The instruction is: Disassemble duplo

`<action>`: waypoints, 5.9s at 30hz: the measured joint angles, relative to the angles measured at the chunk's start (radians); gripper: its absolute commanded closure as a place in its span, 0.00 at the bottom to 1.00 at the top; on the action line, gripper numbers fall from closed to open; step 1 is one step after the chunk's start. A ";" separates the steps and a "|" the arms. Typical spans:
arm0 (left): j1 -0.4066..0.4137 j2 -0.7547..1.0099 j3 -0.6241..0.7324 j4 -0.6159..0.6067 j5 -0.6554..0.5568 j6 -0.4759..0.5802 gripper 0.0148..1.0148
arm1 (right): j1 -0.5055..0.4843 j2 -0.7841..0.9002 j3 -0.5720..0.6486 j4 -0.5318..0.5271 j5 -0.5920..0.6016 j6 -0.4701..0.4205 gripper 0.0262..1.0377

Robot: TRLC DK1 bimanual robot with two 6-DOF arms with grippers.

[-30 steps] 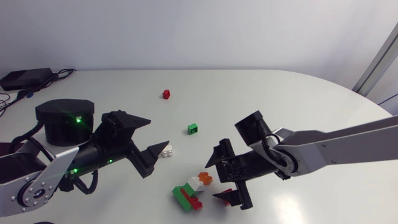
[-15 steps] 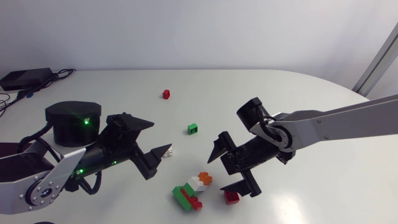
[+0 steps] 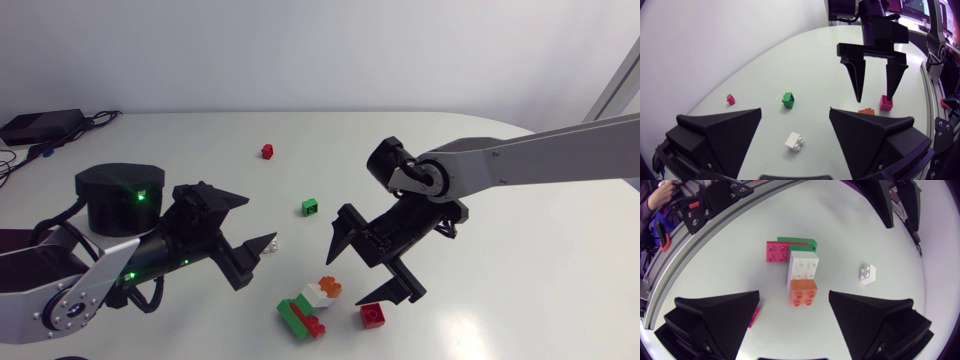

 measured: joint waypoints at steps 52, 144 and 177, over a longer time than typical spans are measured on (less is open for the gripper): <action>-0.006 0.011 0.000 0.000 0.000 0.026 0.07 | 0.051 0.206 0.147 -0.054 -0.038 -0.047 0.57; 0.623 0.254 0.207 -0.159 1.208 -0.289 0.11 | 0.272 -0.304 -0.138 0.717 0.323 0.999 0.74; 0.458 0.280 0.217 -0.231 1.254 -0.284 0.62 | 0.319 -0.313 -0.260 0.946 0.379 0.994 0.74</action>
